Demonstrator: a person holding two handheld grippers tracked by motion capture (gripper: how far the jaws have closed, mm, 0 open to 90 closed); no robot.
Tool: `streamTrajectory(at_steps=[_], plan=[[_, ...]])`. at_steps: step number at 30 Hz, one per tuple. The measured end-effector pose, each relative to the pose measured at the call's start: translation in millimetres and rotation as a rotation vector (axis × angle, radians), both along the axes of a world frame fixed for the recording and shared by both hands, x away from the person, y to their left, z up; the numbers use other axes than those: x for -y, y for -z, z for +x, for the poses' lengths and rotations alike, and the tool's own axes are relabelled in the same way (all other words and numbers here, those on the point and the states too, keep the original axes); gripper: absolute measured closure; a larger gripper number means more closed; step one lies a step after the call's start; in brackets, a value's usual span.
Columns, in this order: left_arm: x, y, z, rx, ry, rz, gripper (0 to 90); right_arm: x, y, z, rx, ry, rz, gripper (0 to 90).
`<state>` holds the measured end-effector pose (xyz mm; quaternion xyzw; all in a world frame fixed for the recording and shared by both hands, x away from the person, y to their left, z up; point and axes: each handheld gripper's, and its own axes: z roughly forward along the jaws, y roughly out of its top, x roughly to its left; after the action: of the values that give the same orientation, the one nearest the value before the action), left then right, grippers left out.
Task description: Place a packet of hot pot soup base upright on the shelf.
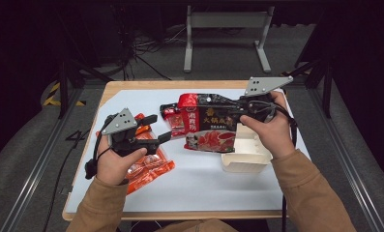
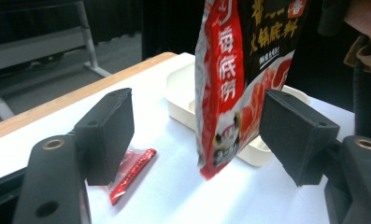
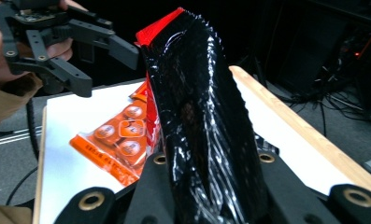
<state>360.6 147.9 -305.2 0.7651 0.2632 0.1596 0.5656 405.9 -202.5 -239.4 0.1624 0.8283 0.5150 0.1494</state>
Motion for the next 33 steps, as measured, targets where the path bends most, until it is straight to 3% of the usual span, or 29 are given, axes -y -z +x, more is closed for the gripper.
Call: streamTrajectory(at_steps=[15,33], plan=[[-16.1,7.3,9.2,-0.028,-0.066,-0.027,23.5,30.4,-12.9,25.9,0.038,0.085,0.004,79.1],[-27.2,17.8,18.9,-0.069,-0.098,-0.010,21.1,61.9,-13.7,62.1,0.091,0.169,-0.003,79.0]])
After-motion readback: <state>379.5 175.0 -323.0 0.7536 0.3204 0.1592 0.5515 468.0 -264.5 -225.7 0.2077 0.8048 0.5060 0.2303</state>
